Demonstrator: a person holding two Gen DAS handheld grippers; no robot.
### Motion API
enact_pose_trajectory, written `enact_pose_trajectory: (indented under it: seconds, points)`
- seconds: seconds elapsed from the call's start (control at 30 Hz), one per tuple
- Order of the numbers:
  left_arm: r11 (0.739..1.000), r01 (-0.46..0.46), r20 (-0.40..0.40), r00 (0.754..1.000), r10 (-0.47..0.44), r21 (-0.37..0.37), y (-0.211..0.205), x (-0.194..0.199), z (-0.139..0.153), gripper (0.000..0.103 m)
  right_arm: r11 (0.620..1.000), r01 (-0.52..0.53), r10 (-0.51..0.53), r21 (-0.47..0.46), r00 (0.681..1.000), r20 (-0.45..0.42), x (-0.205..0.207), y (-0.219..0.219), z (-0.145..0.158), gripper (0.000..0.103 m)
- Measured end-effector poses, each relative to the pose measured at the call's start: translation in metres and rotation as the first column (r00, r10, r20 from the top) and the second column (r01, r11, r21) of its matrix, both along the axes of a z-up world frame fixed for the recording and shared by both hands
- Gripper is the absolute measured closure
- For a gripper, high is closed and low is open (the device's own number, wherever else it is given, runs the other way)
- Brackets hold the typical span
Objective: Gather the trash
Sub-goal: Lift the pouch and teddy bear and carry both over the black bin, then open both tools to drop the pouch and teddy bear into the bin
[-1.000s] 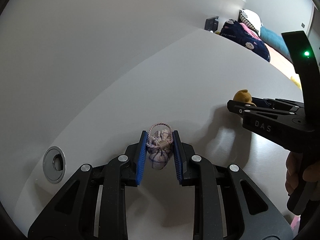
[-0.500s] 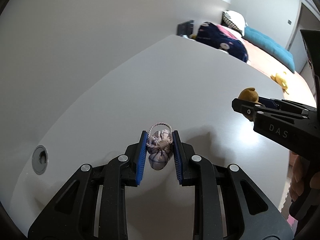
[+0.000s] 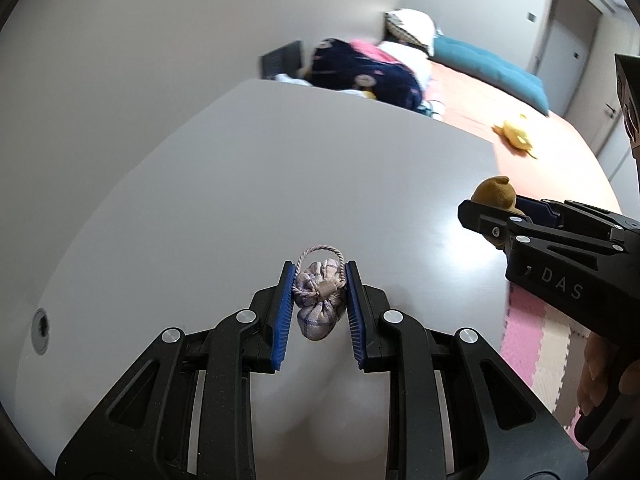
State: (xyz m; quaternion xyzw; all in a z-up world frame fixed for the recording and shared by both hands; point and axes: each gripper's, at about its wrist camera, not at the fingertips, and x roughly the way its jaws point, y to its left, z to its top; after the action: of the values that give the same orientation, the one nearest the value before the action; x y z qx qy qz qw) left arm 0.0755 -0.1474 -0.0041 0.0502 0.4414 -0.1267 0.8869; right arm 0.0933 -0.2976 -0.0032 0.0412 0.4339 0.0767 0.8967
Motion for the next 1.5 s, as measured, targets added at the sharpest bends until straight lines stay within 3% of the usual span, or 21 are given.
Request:
enact_pose_trajectory:
  seconds: [0.63, 1.07, 1.5]
  points:
    - [0.974, 0.226, -0.001, 0.974, -0.226, 0.013, -0.134, -0.012, 0.002, 0.078, 0.975, 0.221, -0.222, 0.022, 0.975, 0.014, -0.045, -0.135, -0.001, 0.068]
    - [0.916, 0.4, -0.028, 0.916, -0.399, 0.019, -0.232, -0.028, -0.006, 0.077, 0.916, 0.4, -0.4, -0.005, 0.916, 0.007, -0.083, -0.228, -0.007, 0.068]
    - [0.86, 0.51, -0.074, 0.858, -0.509, 0.004, -0.293, -0.038, -0.021, 0.076, 0.864, 0.503, -0.503, -0.015, 0.864, -0.023, -0.103, -0.285, -0.021, 0.068]
